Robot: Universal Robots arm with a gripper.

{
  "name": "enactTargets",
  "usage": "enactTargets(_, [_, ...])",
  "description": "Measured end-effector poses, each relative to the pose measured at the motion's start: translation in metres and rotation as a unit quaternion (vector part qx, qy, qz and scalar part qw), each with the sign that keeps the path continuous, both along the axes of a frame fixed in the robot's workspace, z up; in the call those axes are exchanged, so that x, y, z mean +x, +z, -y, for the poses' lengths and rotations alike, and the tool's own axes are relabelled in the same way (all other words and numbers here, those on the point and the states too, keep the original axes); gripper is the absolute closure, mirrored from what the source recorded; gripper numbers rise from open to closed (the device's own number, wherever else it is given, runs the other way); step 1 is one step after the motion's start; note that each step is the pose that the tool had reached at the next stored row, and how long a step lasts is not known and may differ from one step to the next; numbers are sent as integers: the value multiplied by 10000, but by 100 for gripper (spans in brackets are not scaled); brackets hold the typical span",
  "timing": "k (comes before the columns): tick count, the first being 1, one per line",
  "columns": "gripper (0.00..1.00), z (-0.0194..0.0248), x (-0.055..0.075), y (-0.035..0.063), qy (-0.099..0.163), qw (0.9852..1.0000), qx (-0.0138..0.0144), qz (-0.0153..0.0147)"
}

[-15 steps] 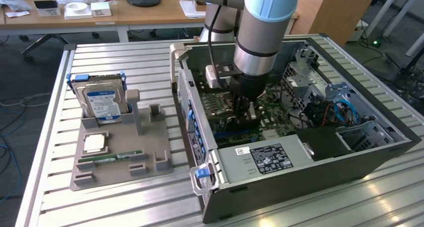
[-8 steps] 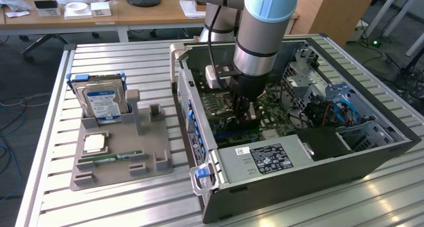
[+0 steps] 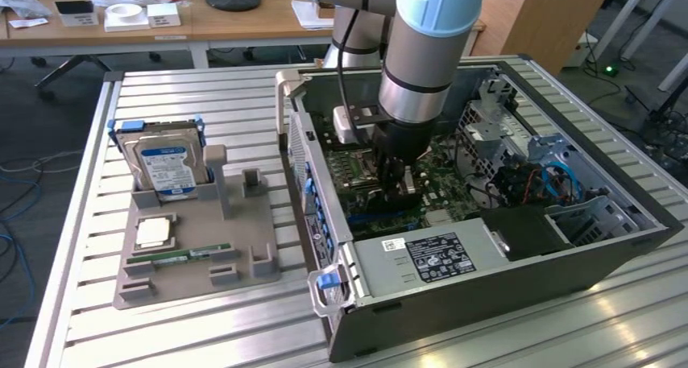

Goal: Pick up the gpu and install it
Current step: 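Insert the gpu into the slot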

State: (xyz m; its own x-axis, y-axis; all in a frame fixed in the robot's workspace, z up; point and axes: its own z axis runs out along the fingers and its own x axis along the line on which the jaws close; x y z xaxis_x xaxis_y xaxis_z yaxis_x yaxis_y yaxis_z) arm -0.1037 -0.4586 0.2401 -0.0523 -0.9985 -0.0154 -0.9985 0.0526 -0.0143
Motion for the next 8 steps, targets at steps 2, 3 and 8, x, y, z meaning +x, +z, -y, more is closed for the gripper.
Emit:
enactTargets(2, [73,0,0,-4,0,10000,1,0])
enactTargets(3, [73,0,-1,-3,-1,10000,0,0])
enactTargets(8, [73,0,0,-3,0,10000,0,0])
